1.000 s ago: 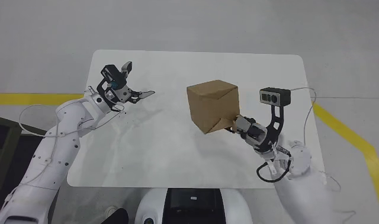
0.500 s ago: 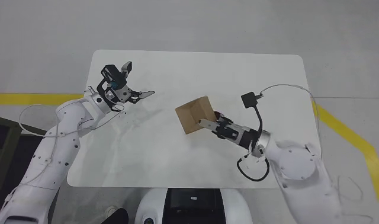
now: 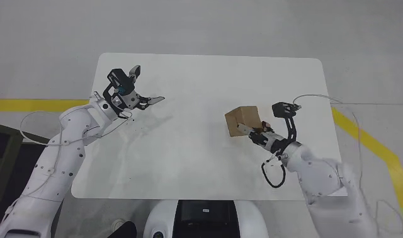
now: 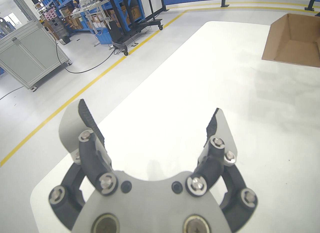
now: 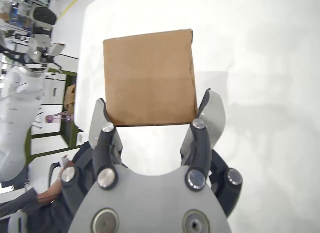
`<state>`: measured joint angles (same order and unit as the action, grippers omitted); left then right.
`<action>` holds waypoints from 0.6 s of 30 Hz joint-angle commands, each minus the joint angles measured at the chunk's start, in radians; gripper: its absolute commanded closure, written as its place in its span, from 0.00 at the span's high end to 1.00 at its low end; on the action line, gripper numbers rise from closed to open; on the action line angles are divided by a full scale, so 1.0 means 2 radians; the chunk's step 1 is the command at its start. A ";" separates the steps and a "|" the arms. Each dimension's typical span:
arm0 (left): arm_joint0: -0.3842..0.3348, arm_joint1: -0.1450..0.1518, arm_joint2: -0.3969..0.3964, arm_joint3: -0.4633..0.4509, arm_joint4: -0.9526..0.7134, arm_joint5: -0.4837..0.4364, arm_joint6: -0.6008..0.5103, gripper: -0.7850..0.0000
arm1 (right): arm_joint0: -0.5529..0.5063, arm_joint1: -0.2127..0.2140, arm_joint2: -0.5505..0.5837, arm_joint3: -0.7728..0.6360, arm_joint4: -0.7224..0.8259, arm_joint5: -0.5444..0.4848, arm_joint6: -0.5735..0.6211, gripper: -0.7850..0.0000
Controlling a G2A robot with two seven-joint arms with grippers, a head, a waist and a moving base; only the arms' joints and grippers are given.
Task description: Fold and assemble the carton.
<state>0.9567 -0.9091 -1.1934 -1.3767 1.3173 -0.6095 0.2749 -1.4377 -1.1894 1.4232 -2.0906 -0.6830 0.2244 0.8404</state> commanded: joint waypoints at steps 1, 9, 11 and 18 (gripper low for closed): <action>0.000 0.000 0.000 0.000 0.000 0.000 0.000 1.00 | -0.002 0.002 0.003 -0.008 -0.044 0.015 0.004 0.00; 0.000 0.000 0.000 0.000 0.000 0.000 0.000 1.00 | -0.002 0.007 -0.006 -0.008 -0.183 0.057 0.026 0.00; 0.000 0.000 0.000 0.000 0.000 0.000 0.000 1.00 | 0.004 0.007 -0.013 0.002 -0.201 0.065 0.030 0.00; 0.000 0.000 0.000 0.000 0.000 0.000 0.000 1.00 | 0.015 0.002 -0.031 0.036 -0.199 0.080 0.021 0.00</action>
<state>0.9567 -0.9091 -1.1934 -1.3767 1.3173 -0.6095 0.2749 -1.4071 -1.1846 1.3636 -2.0245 -1.0775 0.3829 0.8849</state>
